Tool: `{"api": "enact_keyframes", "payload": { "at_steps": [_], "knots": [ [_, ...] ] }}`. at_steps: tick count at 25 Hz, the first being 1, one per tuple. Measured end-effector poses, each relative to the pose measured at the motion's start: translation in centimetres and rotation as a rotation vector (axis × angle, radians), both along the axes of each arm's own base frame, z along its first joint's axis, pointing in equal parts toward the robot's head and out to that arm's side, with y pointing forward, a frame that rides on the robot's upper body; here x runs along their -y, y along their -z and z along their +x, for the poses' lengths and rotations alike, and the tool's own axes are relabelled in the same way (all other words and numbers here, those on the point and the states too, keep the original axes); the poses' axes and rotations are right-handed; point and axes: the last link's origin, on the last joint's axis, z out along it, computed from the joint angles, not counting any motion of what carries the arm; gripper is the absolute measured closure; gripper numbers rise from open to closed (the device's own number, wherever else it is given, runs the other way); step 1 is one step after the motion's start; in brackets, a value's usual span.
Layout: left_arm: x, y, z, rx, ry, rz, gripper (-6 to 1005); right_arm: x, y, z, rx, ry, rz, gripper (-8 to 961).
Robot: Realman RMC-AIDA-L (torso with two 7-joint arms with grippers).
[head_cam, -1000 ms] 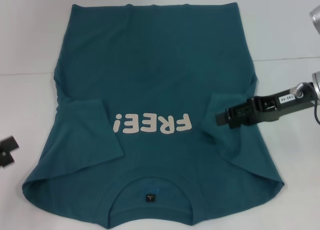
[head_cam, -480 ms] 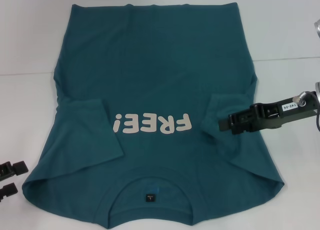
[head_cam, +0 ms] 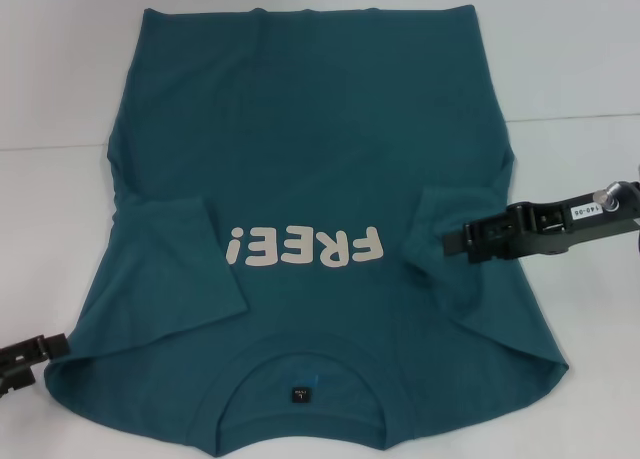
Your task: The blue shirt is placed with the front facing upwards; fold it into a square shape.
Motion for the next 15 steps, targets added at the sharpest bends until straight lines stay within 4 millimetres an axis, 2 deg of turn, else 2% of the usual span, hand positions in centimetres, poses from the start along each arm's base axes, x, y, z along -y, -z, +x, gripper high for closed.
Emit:
{"api": "enact_keyframes", "payload": {
  "at_steps": [15],
  "knots": [
    [-1.1,1.8,0.1,-0.038,-0.008,-0.04,74,-0.1,-0.5,0.2,-0.016,0.014,0.024,406]
  ]
}}
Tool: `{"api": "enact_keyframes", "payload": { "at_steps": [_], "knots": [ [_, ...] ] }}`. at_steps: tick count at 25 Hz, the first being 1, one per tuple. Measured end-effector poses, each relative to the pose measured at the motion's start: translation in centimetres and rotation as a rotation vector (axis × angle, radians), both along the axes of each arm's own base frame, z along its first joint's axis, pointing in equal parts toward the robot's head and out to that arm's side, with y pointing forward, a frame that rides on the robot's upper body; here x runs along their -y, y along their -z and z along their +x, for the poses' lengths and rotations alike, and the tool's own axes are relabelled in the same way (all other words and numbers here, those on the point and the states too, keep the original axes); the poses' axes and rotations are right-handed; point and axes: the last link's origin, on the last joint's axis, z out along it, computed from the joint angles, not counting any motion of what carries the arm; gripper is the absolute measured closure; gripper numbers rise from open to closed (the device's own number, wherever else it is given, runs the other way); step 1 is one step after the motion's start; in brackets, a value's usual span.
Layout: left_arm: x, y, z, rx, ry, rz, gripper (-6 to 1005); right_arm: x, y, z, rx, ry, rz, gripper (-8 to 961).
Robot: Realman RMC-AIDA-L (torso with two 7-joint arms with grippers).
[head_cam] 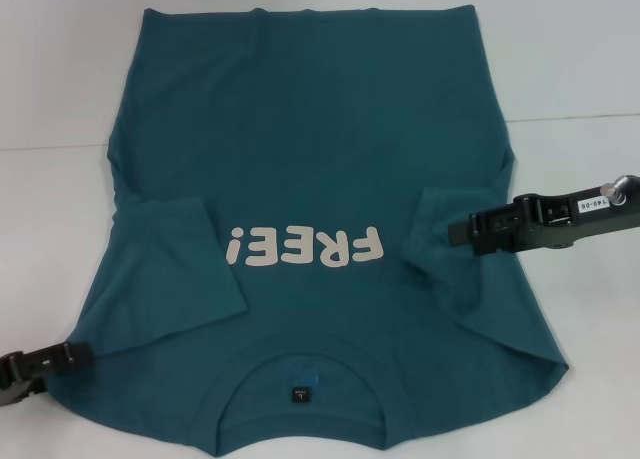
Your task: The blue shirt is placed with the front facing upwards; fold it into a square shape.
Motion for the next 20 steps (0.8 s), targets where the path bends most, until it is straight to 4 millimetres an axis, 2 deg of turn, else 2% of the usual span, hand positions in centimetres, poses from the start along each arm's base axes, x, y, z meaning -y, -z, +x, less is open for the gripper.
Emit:
{"api": "enact_keyframes", "payload": {
  "at_steps": [7,13,20],
  "knots": [
    [-0.8,0.5,1.0,0.014,0.02,-0.002,74,0.0,-0.2,0.1,-0.007,0.007,0.011,411],
    [-0.8,0.7,1.2,0.007,0.018,-0.028,274,0.0,-0.2,0.1,-0.011,0.009,0.013,416],
    [-0.7,0.5,1.1,0.01,0.013,-0.018,430,0.0,-0.2,0.2,-0.01,0.01,0.015,421]
  ]
}}
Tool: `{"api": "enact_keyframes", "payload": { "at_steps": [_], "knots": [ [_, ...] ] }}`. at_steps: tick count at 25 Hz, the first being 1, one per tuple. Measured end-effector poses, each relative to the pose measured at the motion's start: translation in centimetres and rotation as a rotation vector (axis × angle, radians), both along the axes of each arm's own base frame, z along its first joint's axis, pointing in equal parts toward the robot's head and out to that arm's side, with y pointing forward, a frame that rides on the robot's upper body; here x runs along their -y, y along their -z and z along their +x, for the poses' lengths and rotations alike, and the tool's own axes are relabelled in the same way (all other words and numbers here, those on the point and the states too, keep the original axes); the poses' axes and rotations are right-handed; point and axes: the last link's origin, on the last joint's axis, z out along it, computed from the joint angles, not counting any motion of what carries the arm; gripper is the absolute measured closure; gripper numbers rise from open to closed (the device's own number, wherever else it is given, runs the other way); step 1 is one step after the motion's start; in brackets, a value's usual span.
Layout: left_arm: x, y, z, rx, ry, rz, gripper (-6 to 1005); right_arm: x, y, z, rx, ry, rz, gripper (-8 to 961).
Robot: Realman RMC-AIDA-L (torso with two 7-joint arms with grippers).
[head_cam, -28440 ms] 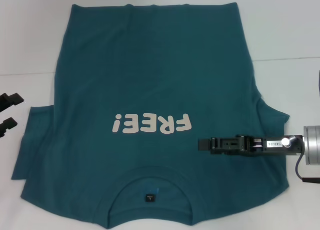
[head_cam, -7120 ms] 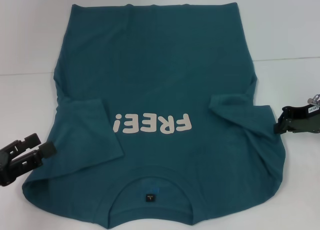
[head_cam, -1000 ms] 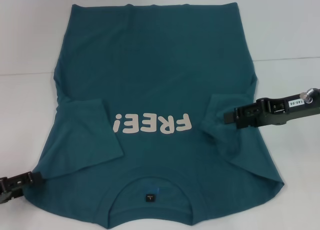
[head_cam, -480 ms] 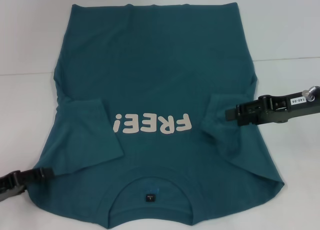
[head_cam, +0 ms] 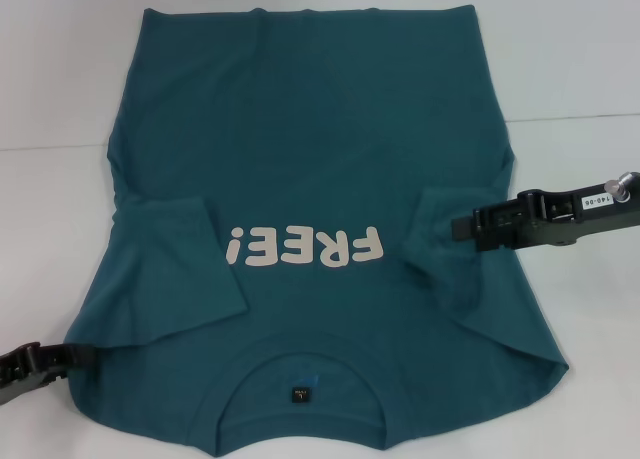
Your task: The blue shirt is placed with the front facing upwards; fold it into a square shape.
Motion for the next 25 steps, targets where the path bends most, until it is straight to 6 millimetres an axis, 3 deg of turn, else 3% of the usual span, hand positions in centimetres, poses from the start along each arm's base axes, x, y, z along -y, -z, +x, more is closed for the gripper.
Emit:
{"api": "enact_keyframes", "payload": {
  "at_steps": [4,9,11,18,25],
  "knots": [
    [-0.1,0.0,0.1,0.001,0.003,0.001,519,0.1,0.0,0.2,0.001,0.005,0.0,424],
    [-0.2,0.0,0.2,0.003,0.004,0.001,724,0.3,-0.1,0.4,0.001,0.008,-0.003,427],
    [-0.2,0.0,0.2,0.005,0.004,0.002,958,0.4,-0.2,0.5,0.002,0.01,-0.005,429],
    [0.0,-0.7,1.0,0.06,0.051,0.009,983,1.0,-1.4,1.5,0.018,0.022,-0.02,434],
    [-0.2,-1.1,1.7,0.094,0.088,0.001,981,2.9,-4.3,3.8,0.042,0.06,-0.052,439]
  ]
}}
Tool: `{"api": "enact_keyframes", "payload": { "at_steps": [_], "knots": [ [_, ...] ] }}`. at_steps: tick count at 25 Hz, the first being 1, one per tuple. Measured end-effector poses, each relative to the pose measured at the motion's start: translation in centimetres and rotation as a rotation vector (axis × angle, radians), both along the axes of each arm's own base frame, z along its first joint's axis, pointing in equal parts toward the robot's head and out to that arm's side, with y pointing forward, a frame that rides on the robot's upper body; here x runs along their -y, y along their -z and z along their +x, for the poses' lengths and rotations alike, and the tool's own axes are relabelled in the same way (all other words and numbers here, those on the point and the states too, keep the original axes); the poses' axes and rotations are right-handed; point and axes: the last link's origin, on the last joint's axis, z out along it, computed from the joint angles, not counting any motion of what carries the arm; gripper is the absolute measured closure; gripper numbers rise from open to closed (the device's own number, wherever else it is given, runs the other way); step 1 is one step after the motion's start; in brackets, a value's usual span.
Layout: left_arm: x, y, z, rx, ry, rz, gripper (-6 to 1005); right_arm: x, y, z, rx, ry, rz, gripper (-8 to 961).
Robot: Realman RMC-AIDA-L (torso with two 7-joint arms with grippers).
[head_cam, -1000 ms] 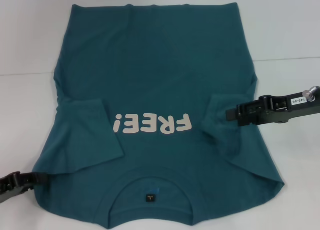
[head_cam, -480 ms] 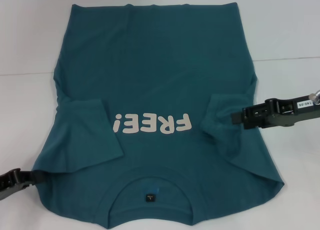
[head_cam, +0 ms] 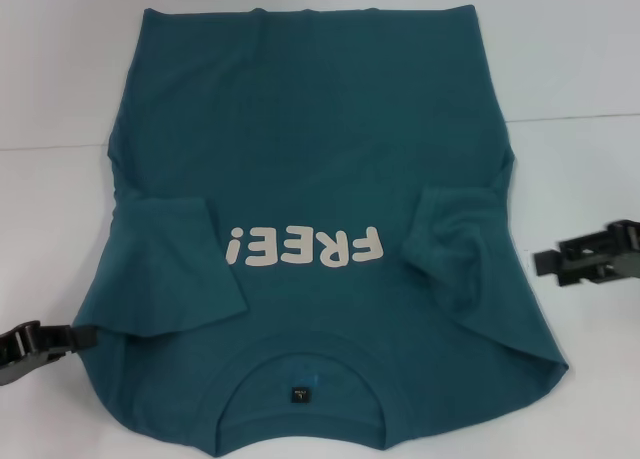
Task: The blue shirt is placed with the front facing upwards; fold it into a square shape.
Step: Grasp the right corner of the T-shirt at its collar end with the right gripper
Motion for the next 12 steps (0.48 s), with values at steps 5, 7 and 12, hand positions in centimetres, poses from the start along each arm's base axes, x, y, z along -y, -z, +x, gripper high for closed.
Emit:
{"api": "enact_keyframes", "payload": {
  "at_steps": [5,7,12],
  "knots": [
    [-0.2,0.0,0.0,-0.003,-0.002,0.007,980,1.6,-1.1,1.3,0.011,0.037,-0.041,442],
    [-0.2,0.0,0.0,-0.003,-0.002,0.008,980,2.1,-1.2,1.6,0.025,0.05,-0.075,444],
    [-0.4,-0.1,0.0,-0.006,-0.009,0.013,979,2.5,-1.1,1.9,0.063,0.066,-0.116,447]
  ]
}}
